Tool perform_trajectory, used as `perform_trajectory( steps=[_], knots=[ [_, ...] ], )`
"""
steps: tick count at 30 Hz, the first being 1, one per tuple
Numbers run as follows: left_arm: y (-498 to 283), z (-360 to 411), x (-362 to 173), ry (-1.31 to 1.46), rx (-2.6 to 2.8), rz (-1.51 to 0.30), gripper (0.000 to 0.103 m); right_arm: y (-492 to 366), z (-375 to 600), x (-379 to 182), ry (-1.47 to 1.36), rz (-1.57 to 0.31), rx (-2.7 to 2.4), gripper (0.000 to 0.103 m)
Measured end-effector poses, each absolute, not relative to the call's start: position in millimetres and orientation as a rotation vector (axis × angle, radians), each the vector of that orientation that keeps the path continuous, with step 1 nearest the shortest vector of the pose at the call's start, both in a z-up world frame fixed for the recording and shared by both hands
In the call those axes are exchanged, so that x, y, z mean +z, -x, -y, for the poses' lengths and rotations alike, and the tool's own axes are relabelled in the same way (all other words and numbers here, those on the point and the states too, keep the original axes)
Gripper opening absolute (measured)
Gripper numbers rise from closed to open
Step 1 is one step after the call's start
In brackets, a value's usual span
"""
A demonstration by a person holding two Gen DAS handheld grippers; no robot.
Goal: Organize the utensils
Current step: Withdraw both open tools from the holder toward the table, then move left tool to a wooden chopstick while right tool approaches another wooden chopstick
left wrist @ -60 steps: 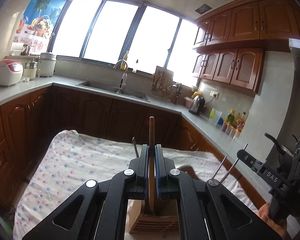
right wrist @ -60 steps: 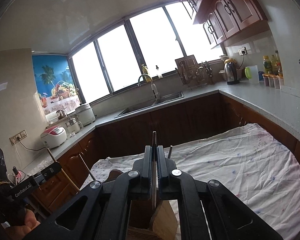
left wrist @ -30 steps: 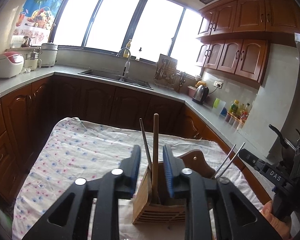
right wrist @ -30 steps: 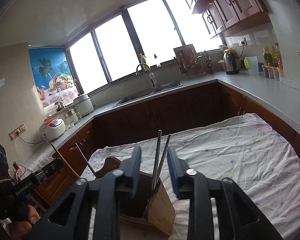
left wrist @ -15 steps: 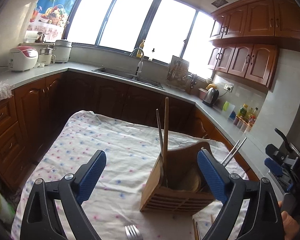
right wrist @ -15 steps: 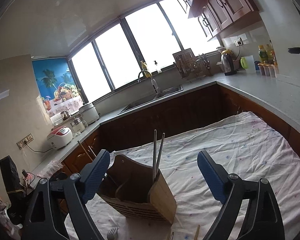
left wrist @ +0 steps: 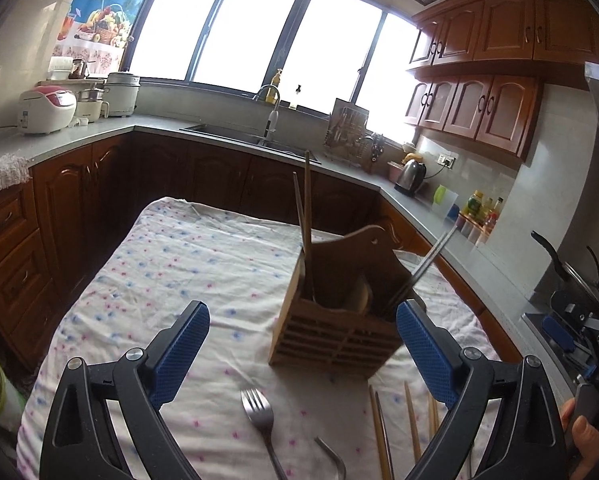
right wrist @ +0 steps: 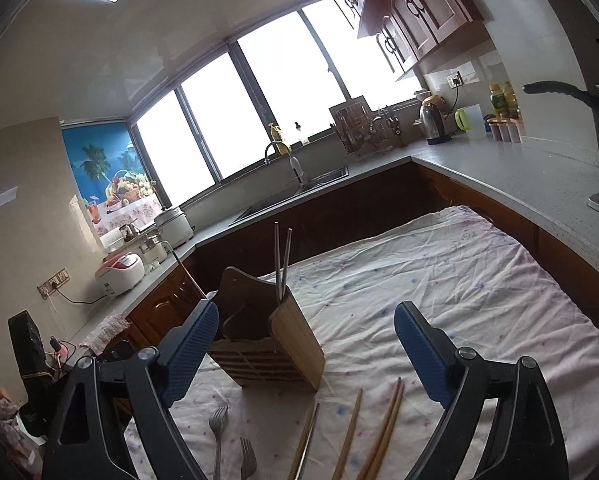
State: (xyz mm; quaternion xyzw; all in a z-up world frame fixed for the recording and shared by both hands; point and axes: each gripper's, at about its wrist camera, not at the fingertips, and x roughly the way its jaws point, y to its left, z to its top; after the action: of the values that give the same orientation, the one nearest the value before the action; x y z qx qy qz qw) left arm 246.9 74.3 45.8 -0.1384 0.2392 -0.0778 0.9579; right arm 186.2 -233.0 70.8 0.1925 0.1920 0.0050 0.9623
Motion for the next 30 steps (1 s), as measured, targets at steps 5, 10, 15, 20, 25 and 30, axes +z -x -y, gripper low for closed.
perform_trajectory(
  steps=[5,10,15,20,25,30],
  knots=[
    [-226,-64,43,0.274,-0.177,-0.517,0.095,-161,247,57,-0.401,-0.423,-0.030,0.091],
    [-213,-47,41,0.255,-0.207,-0.551,0.095,-143,259,41,-0.405,-0.458,-0.067,0.091],
    [-207,-29,38,0.243,-0.232,-0.590,0.095,-130,269,30,-0.413,-0.485,-0.094,0.091],
    [-212,-14,37,0.230,-0.255,-0.625,0.095,-122,274,19,-0.408,-0.514,-0.106,0.091],
    [-217,2,37,0.215,-0.270,-0.652,0.095,-124,279,11,-0.410,-0.537,-0.111,0.091],
    [-225,19,35,0.185,-0.282,-0.675,0.095,-136,283,3,-0.408,-0.572,-0.115,0.088]
  ],
)
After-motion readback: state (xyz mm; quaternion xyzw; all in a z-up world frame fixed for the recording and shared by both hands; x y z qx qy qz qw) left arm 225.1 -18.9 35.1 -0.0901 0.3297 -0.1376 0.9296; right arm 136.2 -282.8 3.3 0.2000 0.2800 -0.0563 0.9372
